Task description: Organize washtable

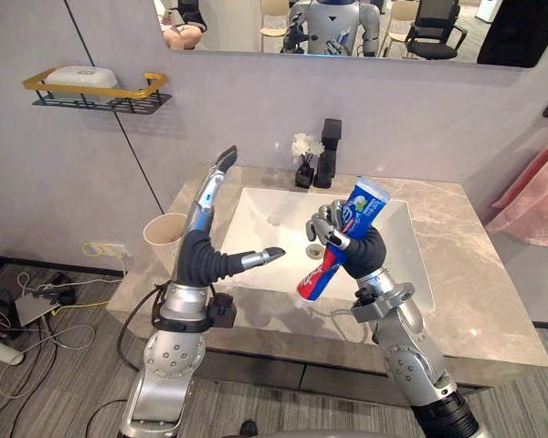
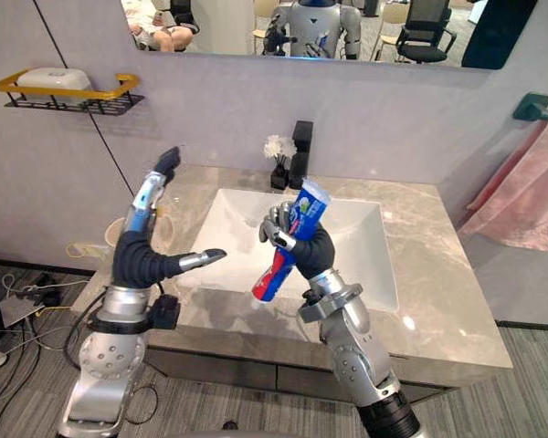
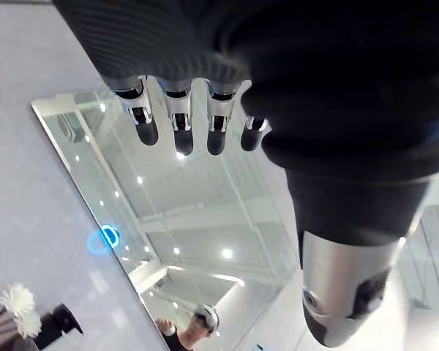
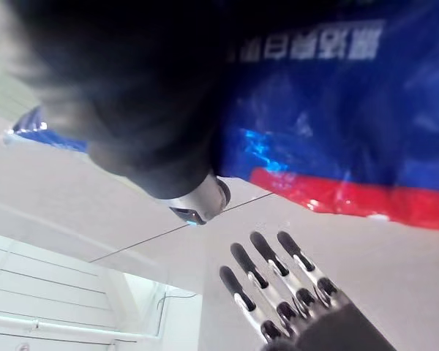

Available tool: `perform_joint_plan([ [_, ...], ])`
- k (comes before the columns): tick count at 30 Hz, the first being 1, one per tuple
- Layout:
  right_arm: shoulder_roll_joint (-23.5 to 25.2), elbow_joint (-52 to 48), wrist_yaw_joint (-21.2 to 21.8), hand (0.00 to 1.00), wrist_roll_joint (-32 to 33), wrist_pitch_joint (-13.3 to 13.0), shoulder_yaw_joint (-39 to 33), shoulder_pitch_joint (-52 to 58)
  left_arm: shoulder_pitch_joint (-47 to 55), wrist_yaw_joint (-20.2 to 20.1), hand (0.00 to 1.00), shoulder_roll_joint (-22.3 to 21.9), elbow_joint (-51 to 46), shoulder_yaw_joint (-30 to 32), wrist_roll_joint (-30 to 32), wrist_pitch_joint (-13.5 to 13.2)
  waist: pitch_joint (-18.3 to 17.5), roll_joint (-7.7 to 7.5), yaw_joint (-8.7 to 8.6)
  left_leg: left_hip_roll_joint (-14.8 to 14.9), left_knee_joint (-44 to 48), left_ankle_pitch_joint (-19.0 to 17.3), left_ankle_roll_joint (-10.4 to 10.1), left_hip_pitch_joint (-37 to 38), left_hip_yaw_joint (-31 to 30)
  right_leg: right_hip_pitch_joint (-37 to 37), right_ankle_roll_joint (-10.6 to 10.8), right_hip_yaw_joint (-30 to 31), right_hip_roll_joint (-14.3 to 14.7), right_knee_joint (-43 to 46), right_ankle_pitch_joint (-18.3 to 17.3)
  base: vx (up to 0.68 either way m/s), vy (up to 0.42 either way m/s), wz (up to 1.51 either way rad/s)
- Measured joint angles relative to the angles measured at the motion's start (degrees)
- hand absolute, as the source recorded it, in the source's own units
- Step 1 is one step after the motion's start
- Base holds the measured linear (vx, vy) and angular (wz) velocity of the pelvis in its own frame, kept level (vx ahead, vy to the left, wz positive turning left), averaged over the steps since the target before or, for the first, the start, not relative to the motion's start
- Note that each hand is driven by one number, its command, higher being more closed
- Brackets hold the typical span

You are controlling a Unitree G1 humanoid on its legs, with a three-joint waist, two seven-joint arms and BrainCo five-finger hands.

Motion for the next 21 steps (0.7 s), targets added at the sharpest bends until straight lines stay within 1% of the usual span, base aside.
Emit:
perform_joint_plan([
  [1, 0.1, 0.0, 0.01, 1.0, -0.45, 0.0, -0.43, 0.78, 0.96, 0.96, 0.0, -0.98, -0.26, 2.75, -0.51, -0.37, 0.01, -0.02, 0.12, -0.02, -0.04, 0.0, 0.0, -0.07, -0.02, 0.0, 0.0, -0.13, -0.02, -0.04, 0.0, -0.03, -0.022, 0.05],
  [4, 0.39, -0.22, 0.02, 1.0, -0.99, 0.0, -1.07, 2.13, 2.64, 2.24, 0.0, -2.82, -0.3, 7.75, -2.4, -0.48, 0.05, -0.09, 0.14, -0.02, -0.27, -0.01, -0.01, -0.27, -0.06, -0.01, -0.01, -0.47, -0.02, -0.16, -0.01, -0.03, -0.018, 0.06],
  [6, 1.3, -0.87, 0.1, 1.0, -1.02, -0.02, -3.4, 4.34, 4.59, 3.43, 0.0, -5.41, -0.12, 15.03, -4.72, -0.52, 0.08, -0.19, 0.26, -0.01, -0.29, 0.0, -0.03, -0.69, -0.24, -0.09, -0.01, -0.91, 0.01, -0.57, -0.01, -0.03, -0.023, 0.08],
  [7, 1.64, -0.89, 0.11, 1.0, -1.1, -0.02, -3.99, 4.79, 5.07, 3.75, 0.0, -6.02, 0.18, 16.88, -5.26, -0.54, 0.08, -0.19, 0.36, -0.01, -0.29, 0.0, -0.03, -0.75, -0.26, -0.11, -0.02, -0.94, 0.02, -0.65, 0.0, -0.01, -0.024, 0.03],
  [8, 2.06, -0.89, -0.02, 1.0, -1.27, -0.03, -5.19, 5.79, 6.03, 4.61, 0.0, -7.15, 1.78, 20.9, -6.66, -0.58, 0.08, -0.19, 0.75, -0.01, -0.29, -0.01, -0.04, -0.81, -0.25, -0.11, -0.02, -0.97, 0.02, -0.78, 0.0, 0.0, 0.0, 0.0],
  [9, 2.24, -0.89, -0.13, 1.0, -2.15, -0.04, -6.25, 6.66, 6.34, 4.96, 0.0, -8.12, 4.33, 24.23, -8.56, -0.54, 0.08, -0.19, 1.42, -0.01, -0.3, -0.01, -0.05, -0.9, -0.24, -0.11, -0.02, -1.0, 0.02, -0.92, 0.0, 0.0, 0.0, 0.0],
  [11, 2.27, -0.88, -0.25, 1.0, -2.8, -0.03, -7.06, 7.46, 6.51, 5.78, 0.0, -9.02, 8.21, 27.58, -10.83, -0.47, 0.04, -0.26, 1.72, -0.02, -0.29, -0.01, -0.05, -1.03, -0.36, -0.11, -0.02, -1.17, 0.04, -0.98, 0.0, 0.0, -0.026, 0.03],
  [13, 2.38, -0.88, -0.25, 1.0, -3.44, -0.04, -7.16, 7.61, 7.42, 6.17, 0.0, -10.07, 15.11, 32.38, -13.69, -0.37, 0.0, -0.32, 2.02, -0.04, -0.26, -0.01, -0.06, -1.12, -0.39, -0.11, -0.02, -1.2, 0.04, -0.96, 0.01, 0.01, -0.015, 0.01],
  [14, 2.54, -0.87, -0.27, 1.0, -3.52, -0.04, -7.24, 7.68, 7.42, 6.3, 0.0, -10.07, 17.46, 33.32, -15.21, -0.36, 0.0, -0.32, 2.33, -0.04, -0.24, -0.01, -0.06, -1.13, -0.4, -0.11, -0.02, -1.2, 0.04, -0.97, 0.01, 0.0, 0.0, 0.0],
  [15, 2.95, -0.88, -0.26, 1.0, -3.83, -0.05, -7.57, 8.09, 7.31, 6.43, 0.0, -10.07, 22.27, 35.09, -16.99, -0.26, 0.0, -0.31, 2.79, -0.04, -0.24, -0.02, -0.07, -1.14, -0.4, -0.13, -0.02, -1.19, 0.03, -0.99, 0.01, 0.0, 0.0, 0.0],
  [16, 3.44, -0.87, -0.27, 1.0, -4.31, -0.05, -8.35, 8.66, 7.24, 6.42, 0.0, -10.22, 26.6, 36.37, -20.39, 0.1, -0.01, -0.36, 3.04, -0.06, -0.26, -0.02, -0.07, -1.21, -0.49, -0.13, -0.02, -1.25, 0.03, -0.99, 0.01, 0.0, 0.0, 0.0],
  [17, 3.66, -0.86, -0.31, 1.0, -4.35, -0.05, -8.73, 8.89, 7.32, 6.42, 0.0, -10.39, 28.5, 36.95, -22.05, 0.36, -0.01, -0.38, 3.05, -0.07, -0.27, -0.02, -0.07, -1.24, -0.54, -0.14, -0.02, -1.29, 0.01, -0.99, 0.01, -0.02, -0.022, 0.04],
  [18, 4.16, -0.85, -0.37, 1.0, -4.36, -0.06, -9.6, 9.45, 7.44, 6.49, 0.0, -10.73, 32.47, 38.03, -24.49, 0.83, -0.02, -0.44, 3.13, -0.11, -0.28, -0.02, -0.07, -1.29, -0.65, -0.14, -0.02, -1.37, -0.02, -0.97, 0.01, -0.02, -0.016, 0.04],
  [19, 4.21, -0.85, -0.4, 1.0, -4.35, -0.06, -9.71, 9.63, 7.54, 6.47, 0.0, -10.84, 34.32, 38.49, -25.51, 1.03, -0.03, -0.46, 3.12, -0.13, -0.29, -0.02, -0.06, -1.3, -0.71, -0.14, -0.02, -1.42, -0.03, -0.95, 0.01, -0.02, -0.015, 0.03],
  [21, 4.19, -0.84, -0.4, 1.0, -4.35, -0.06, -9.73, 9.85, 7.9, 5.53, 0.0, -11.03, 42.93, 39.03, -27.71, 1.59, -0.02, -0.46, 3.11, -0.11, -0.32, -0.02, -0.06, -1.3, -0.76, -0.14, -0.02, -1.49, -0.06, -0.85, 0.0, -0.02, -0.006, 0.01],
])
